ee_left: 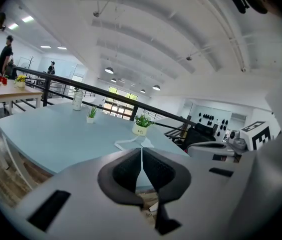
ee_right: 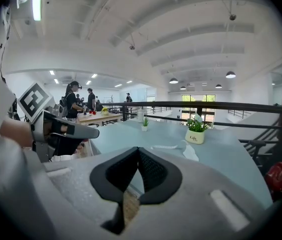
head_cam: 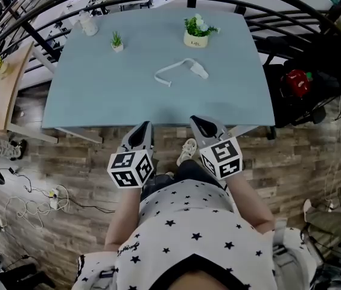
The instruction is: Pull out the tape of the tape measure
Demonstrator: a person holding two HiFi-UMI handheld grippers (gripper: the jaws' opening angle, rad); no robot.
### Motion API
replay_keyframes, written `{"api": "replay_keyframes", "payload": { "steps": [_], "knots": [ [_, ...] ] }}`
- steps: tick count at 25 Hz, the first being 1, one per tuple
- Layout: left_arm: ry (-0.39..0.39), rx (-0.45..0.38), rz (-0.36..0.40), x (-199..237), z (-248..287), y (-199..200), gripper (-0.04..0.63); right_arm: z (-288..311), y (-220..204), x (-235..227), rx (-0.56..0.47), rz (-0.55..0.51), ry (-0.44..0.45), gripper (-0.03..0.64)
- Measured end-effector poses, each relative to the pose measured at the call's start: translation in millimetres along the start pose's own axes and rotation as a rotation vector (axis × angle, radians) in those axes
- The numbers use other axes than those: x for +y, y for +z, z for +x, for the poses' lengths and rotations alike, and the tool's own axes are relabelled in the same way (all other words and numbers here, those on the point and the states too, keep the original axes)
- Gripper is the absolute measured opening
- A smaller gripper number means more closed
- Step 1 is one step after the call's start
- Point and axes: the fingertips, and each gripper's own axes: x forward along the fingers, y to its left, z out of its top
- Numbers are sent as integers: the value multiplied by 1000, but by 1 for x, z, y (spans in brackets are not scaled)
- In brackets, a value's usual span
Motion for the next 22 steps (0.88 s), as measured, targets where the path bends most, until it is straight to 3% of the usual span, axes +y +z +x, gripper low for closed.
{"api": "replay_keyframes", "payload": {
  "steps": [22],
  "knots": [
    [-40, -25, -29, -11, -23, -4, 8, -14, 7, 31, -23, -16, 61, 6]
  ]
}}
